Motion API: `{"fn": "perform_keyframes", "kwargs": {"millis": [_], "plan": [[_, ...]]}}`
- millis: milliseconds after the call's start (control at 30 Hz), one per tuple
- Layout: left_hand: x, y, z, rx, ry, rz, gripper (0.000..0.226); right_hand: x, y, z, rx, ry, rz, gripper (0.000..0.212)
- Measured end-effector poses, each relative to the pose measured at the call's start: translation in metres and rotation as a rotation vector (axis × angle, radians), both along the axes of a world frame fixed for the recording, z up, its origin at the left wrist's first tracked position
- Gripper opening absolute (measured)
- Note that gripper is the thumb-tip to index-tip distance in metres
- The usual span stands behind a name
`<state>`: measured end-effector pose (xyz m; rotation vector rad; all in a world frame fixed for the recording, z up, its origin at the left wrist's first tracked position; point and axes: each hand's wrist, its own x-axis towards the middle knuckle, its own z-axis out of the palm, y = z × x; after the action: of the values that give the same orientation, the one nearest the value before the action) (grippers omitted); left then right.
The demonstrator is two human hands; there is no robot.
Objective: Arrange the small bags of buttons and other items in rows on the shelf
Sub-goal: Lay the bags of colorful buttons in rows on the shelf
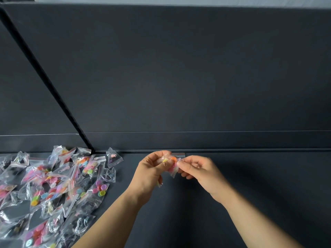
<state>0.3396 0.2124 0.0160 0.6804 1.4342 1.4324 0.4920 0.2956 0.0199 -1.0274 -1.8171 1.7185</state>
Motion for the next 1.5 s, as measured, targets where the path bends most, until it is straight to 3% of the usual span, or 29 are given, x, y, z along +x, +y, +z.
{"fn": "perform_keyframes", "kwargs": {"millis": [133,300,400,500,633,800,967,1033,1167,1333,1433,1500], "plan": [[0.013,0.001,-0.001,-0.009,-0.037,-0.007,0.024,0.009,0.004,-0.001,-0.032,0.013,-0.114,0.006],[0.024,0.0,-0.001,-0.086,0.151,-0.048,0.019,0.029,0.013,0.003,-0.069,0.011,-0.085,0.007],[0.036,0.003,-0.003,-0.102,0.149,-0.039,0.009,0.038,0.012,0.005,-0.134,0.033,-0.089,0.011],[0.045,0.005,-0.001,-0.087,0.073,-0.018,0.018,0.045,0.011,0.004,-0.1,-0.033,-0.04,0.013],[0.049,0.007,-0.001,-0.12,0.125,-0.044,0.032,0.054,0.023,0.004,-0.082,-0.044,-0.056,0.004],[0.055,0.01,-0.004,-0.13,0.184,-0.114,0.029,0.05,0.039,-0.004,-0.072,-0.064,-0.088,0.009],[0.042,0.015,-0.015,-0.208,0.394,-0.018,0.019,0.041,0.066,-0.023,0.174,-0.285,-0.037,0.012],[0.031,0.017,-0.025,-0.219,0.605,0.045,0.009,0.037,0.076,-0.029,0.271,-0.393,0.02,0.013],[0.019,0.021,-0.041,-0.249,0.889,0.04,0.015,0.028,0.084,-0.038,0.397,-0.486,0.058,0.011],[0.013,0.024,-0.05,-0.207,1.042,0.024,0.019,0.031,0.078,-0.047,0.643,-0.498,-0.025,0.02],[0.015,0.024,-0.051,-0.192,1.064,0.025,0.02,0.042,0.065,-0.058,0.853,-0.419,0.01,0.02],[0.016,0.023,-0.051,-0.191,1.047,0.027,0.021,0.047,0.061,-0.066,0.891,-0.419,0.069,0.025]]}}
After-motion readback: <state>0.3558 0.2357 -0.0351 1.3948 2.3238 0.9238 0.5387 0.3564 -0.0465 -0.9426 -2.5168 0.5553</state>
